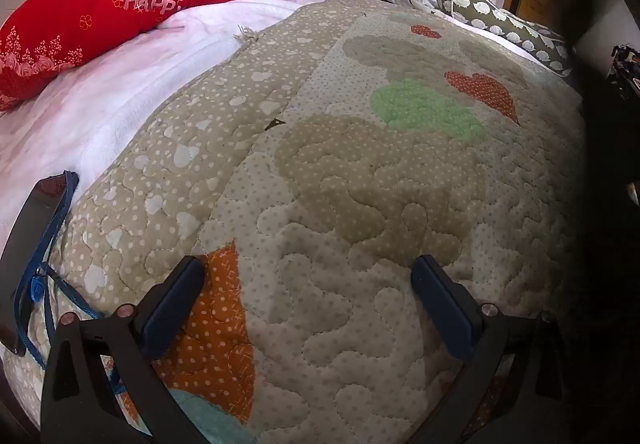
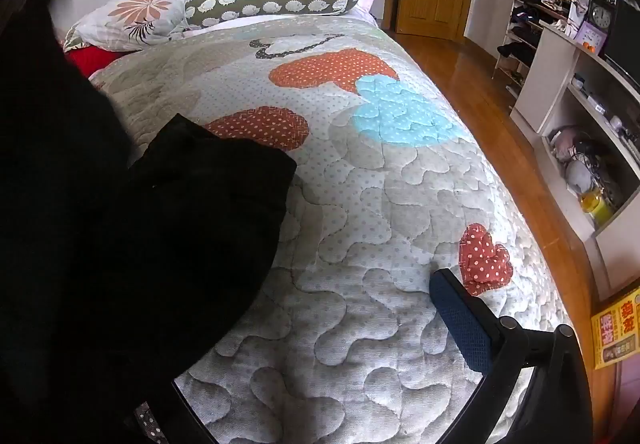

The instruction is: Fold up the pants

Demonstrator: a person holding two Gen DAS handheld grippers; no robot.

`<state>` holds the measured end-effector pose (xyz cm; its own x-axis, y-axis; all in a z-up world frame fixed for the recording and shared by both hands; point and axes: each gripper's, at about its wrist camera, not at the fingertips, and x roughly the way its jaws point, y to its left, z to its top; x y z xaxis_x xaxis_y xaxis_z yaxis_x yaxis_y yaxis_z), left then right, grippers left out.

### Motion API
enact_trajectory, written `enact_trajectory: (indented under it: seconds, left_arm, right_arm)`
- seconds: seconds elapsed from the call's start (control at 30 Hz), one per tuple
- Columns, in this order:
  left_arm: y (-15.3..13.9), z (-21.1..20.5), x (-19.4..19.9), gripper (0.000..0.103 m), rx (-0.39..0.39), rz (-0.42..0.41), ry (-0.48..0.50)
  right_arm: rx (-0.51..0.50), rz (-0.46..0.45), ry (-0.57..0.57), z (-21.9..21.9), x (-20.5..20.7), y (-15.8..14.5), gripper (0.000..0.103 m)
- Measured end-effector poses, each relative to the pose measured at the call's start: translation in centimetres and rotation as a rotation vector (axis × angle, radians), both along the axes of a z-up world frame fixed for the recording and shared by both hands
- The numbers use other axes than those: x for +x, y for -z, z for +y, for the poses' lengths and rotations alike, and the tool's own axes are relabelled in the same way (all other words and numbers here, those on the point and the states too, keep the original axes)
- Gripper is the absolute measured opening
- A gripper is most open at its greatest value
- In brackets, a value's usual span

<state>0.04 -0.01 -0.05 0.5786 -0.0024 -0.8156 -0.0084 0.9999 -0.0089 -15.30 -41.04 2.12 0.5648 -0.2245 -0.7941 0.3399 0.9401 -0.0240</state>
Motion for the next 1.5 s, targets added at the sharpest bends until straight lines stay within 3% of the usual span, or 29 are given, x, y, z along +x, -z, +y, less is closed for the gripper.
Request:
enact_trajectory:
  seconds: [0.53,0.73,0.9,1.1,1.23,1.37,1.5]
  left_arm:
    - [-0.1,0.1,-0.1,0.103,-0.001,-0.003,-0.002]
    - [-0.9,0.1,0.1,0.103,0.0,0.065,-0.023]
    - [-3.7,1.1,-2.9,0.103,-0.041,-0.009,-0.08]
    - [-7.7,0.0,-6.3,0.103,0.007,-0.127,-0.033]
    - [-8.9,-1.5,-7.3,0.103,0.034,-0.165,-0.002]
    - [-9.2,-3.3,-7.5,0.103,-0.008,-0.168,0.05]
    - [-9.8,-4.9,-8.3,0.103,-0.017,-0.195,0.077]
  right_arm:
    - [0.001,-0.001,0.0,-0.3,0.1,0.1,0.103]
    - [-0.003,-0.003,0.001,-0.4,0.2,0.2,0.103]
    - [-0.003,-0.004,0.001,-0.2,-0.1,0.1,0.103]
    - [0.022,-0.014,-0.011,-0.7,0.1,-0.1,0.103]
    - [0.041,-0.056,-0.019,-0.7,-2.3,-2.4,0.103]
    - [0.013,-0.161,-0.06,1.1,-4.7,-5.9,0.103]
    - [-0.036,-0.184,-0.124,3.7,-5.6,-7.8,0.103]
